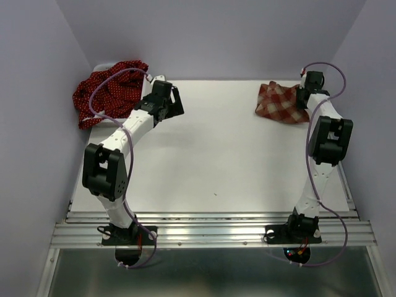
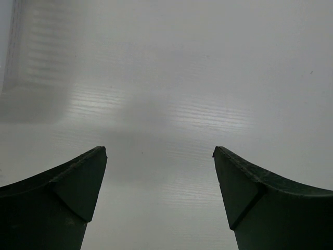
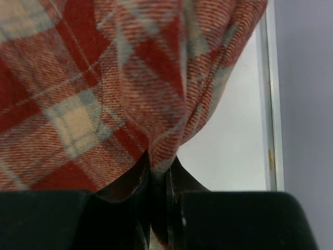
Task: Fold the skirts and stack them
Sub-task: Neatly place the folded skirt to the corner
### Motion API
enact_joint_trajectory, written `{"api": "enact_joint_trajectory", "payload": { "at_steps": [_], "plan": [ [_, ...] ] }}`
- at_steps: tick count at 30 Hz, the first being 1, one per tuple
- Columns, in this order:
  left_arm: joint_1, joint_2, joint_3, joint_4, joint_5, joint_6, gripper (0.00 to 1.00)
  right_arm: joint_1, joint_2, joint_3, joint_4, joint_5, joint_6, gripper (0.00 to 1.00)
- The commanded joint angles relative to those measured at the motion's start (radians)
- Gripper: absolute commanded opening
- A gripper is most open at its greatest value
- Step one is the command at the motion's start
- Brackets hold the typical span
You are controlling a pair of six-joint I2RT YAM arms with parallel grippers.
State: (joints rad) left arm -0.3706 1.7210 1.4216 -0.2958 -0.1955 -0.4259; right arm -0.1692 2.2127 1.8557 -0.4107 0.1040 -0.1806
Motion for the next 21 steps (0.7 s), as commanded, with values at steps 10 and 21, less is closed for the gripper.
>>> {"api": "enact_joint_trajectory", "payload": {
  "at_steps": [10,21],
  "plan": [
    [0.012,0.049,0.155,-0.101,-0.005,0.035,0.95,-0.069,0.202,0.257,0.081,-0.090,-0.075,0.01],
    [0.015,0.061,0.188,-0.134,-0.002,0.038,0.96,-0.096,0.288,0.372,0.111,-0.130,-0.102,0.06]
  ]
}}
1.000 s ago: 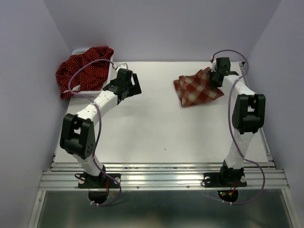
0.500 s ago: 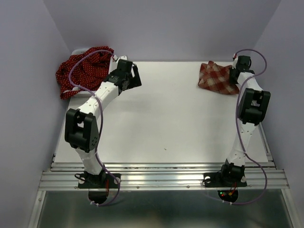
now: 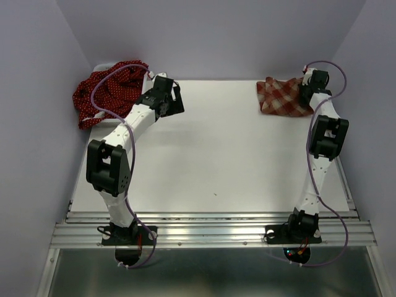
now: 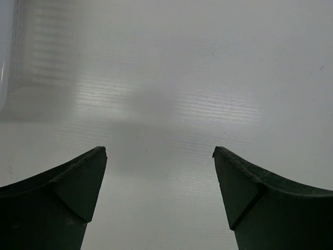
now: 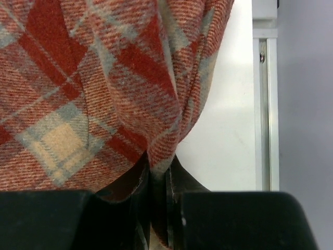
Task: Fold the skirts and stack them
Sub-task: Neatly place the folded skirt to the corner, then grab the skirt from the pile
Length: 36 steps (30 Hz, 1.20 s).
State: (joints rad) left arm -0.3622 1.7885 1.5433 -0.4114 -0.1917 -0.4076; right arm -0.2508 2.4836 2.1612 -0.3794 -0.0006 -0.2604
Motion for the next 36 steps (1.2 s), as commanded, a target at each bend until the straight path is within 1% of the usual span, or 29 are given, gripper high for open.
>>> {"api": "enact_joint_trajectory", "payload": {
  "at_steps": [1,3,4,6,7,8,10,11,12,14,15,16,19,22,26,27,28,30,31,32,33,34,35,36],
  "plan": [
    [0.006,-0.006,0.069,-0.021,-0.008,0.020,0.96,-0.015,0.018,0.066,0.086,-0.026,-0.029,0.09],
    [0.006,-0.011,0.075,-0.023,-0.011,0.026,0.96,-0.015,0.018,0.066,0.106,-0.012,-0.046,0.11],
    [0.006,-0.012,0.077,-0.021,-0.014,0.026,0.96,-0.015,0.018,0.068,0.114,-0.004,-0.051,0.16],
    [0.006,-0.015,0.080,-0.021,-0.014,0.029,0.96,-0.015,0.020,0.077,0.123,-0.004,-0.053,0.21],
    [0.006,-0.015,0.081,-0.021,-0.012,0.030,0.96,-0.015,0.017,0.080,0.123,-0.004,-0.051,0.34],
    [0.006,-0.017,0.087,-0.021,-0.012,0.033,0.96,-0.015,0.000,0.071,0.122,-0.006,-0.046,0.51],
    [0.006,-0.018,0.093,-0.020,-0.020,0.036,0.96,-0.015,-0.026,0.054,0.123,-0.021,-0.031,0.62],
    [0.008,-0.021,0.097,-0.020,-0.028,0.041,0.96,-0.015,-0.040,0.046,0.125,-0.030,-0.027,0.70],
    [0.009,-0.029,0.100,-0.020,-0.037,0.049,0.96,-0.015,-0.054,0.042,0.126,-0.039,-0.020,0.82],
    [0.015,-0.044,0.112,-0.012,-0.031,0.061,0.96,-0.015,-0.090,0.046,0.126,-0.042,0.009,0.90],
    [0.019,-0.064,0.113,-0.004,-0.034,0.065,0.96,-0.015,-0.106,0.045,0.126,-0.050,0.016,0.97],
    [0.022,-0.073,0.115,0.011,-0.038,0.069,0.97,-0.015,-0.120,0.043,0.128,-0.050,0.024,1.00],
    [0.038,-0.119,0.106,0.042,-0.066,0.073,0.99,-0.015,-0.179,0.034,0.129,-0.038,0.065,1.00],
    [0.065,-0.158,0.083,0.060,-0.063,0.072,0.99,-0.015,-0.245,0.006,0.129,-0.048,0.107,1.00],
    [0.104,-0.201,0.044,0.088,-0.069,0.075,0.99,-0.015,-0.360,-0.089,0.135,-0.102,0.151,1.00],
    [0.127,-0.210,0.041,0.092,-0.071,0.076,0.99,0.002,-0.389,-0.119,0.145,-0.104,0.159,1.00],
    [0.140,-0.213,0.040,0.100,-0.072,0.081,0.99,0.021,-0.453,-0.192,0.152,-0.089,0.164,1.00],
    [0.169,-0.212,0.049,0.109,-0.074,0.084,0.99,0.096,-0.523,-0.285,0.196,-0.055,0.132,1.00],
    [0.204,-0.207,0.066,0.117,-0.069,0.087,0.99,0.128,-0.593,-0.385,0.223,0.009,0.121,1.00],
    [0.221,-0.201,0.077,0.121,-0.060,0.093,0.99,0.157,-0.627,-0.438,0.247,0.039,0.121,1.00],
    [0.239,-0.192,0.092,0.126,-0.049,0.101,0.99,0.206,-0.659,-0.487,0.290,0.047,0.130,1.00],
    [0.259,-0.164,0.109,0.131,-0.031,0.107,0.99,0.225,-0.687,-0.530,0.303,0.042,0.147,1.00],
    [0.296,-0.146,0.148,0.135,0.012,0.125,0.99,0.241,-0.734,-0.605,0.315,0.022,0.186,1.00],
    [0.311,-0.102,0.173,0.137,0.029,0.133,0.99,0.267,-0.756,-0.642,0.341,-0.033,0.211,1.00]
  ]
}}
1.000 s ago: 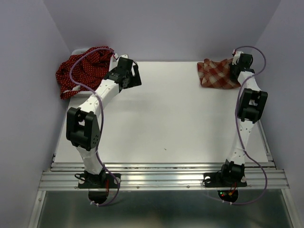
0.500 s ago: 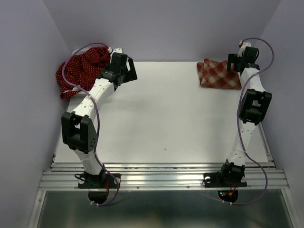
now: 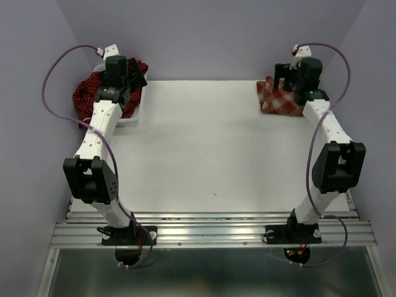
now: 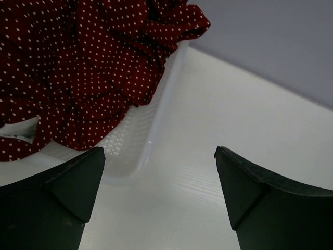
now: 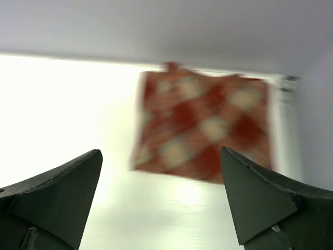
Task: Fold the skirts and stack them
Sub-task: Grab the skirt from the pile
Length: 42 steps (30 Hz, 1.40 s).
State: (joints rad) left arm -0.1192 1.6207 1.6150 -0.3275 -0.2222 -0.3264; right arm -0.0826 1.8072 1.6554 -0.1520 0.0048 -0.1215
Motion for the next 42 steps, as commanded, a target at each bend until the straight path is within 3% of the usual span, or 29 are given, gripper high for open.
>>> {"api": "enact_joint_trajectory", "payload": {
  "at_steps": [1,8,14,27,36,38,39,41,42],
  "plan": [
    [0.082,0.091,0.129,0.053,0.081,0.059,0.99,0.110,-0.098,-0.167,0.126,-0.061,0.092,1.00],
    [0.161,0.388,0.488,0.048,0.312,0.219,0.99,0.155,-0.128,-0.261,0.060,-0.249,0.189,1.00],
    [0.161,0.559,0.594,0.087,0.438,0.378,0.99,0.155,-0.175,-0.319,-0.001,-0.105,0.207,1.00],
    [0.161,0.798,0.766,0.234,0.383,0.408,0.99,0.155,-0.141,-0.247,-0.124,-0.121,0.241,1.00],
    [0.162,0.878,0.816,0.384,0.348,0.386,0.99,0.155,-0.129,-0.226,-0.173,-0.095,0.247,1.00],
    [0.164,0.883,0.821,0.410,0.348,0.366,0.87,0.155,-0.129,-0.226,-0.184,-0.092,0.249,1.00],
    [0.164,0.883,0.818,0.436,0.348,0.362,0.72,0.155,-0.129,-0.224,-0.185,-0.091,0.252,1.00],
    [0.164,0.877,0.807,0.459,0.342,0.336,0.51,0.155,-0.128,-0.227,-0.190,-0.088,0.256,1.00],
    [0.165,0.871,0.800,0.482,0.345,0.333,0.24,0.155,-0.128,-0.230,-0.192,-0.088,0.260,1.00]
  ]
}}
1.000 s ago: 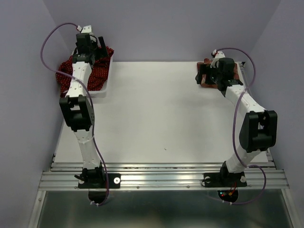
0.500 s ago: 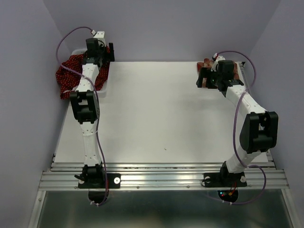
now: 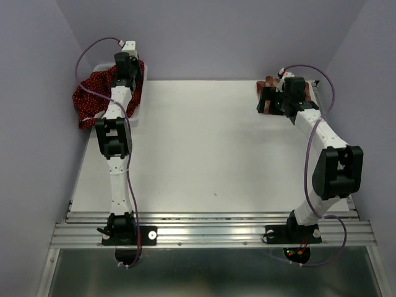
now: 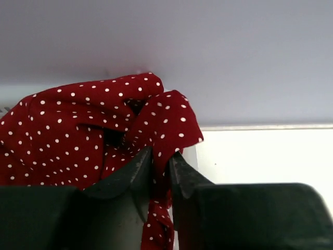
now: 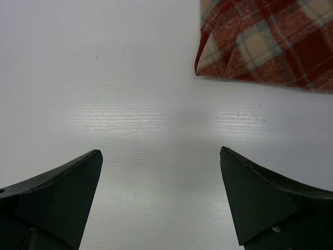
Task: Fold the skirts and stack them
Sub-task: Grab the skirt from the pile
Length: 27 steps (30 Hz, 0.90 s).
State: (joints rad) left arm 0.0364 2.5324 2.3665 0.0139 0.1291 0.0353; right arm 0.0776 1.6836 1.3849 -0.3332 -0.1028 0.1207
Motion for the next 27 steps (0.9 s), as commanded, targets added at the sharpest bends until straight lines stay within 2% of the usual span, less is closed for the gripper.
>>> {"api": "enact_joint_trajectory", "payload": {
  "at_steps": [1,2,3,11,18,27],
  "plan": [
    [0.008,-0.049,0.037,0.153,-0.009,-0.029,0.12,-0.006,-0.004,0.040,-0.010,0.020,0.019,1.00],
    [0.010,-0.057,0.025,0.165,-0.020,-0.063,0.01,-0.006,-0.002,0.039,-0.012,0.020,0.019,1.00],
    [0.011,-0.076,0.004,0.185,-0.019,-0.072,0.00,-0.006,0.001,0.036,-0.013,0.026,0.020,1.00],
    [0.034,-0.211,-0.026,0.210,-0.016,-0.130,0.00,-0.006,0.010,0.043,-0.013,-0.001,0.025,1.00],
    [0.051,-0.457,-0.130,0.282,-0.005,-0.186,0.00,-0.006,-0.039,-0.026,0.039,-0.038,0.023,1.00],
    [0.053,-0.618,-0.084,0.316,0.069,-0.339,0.00,-0.006,-0.169,-0.151,0.117,-0.018,0.031,1.00]
  ]
}}
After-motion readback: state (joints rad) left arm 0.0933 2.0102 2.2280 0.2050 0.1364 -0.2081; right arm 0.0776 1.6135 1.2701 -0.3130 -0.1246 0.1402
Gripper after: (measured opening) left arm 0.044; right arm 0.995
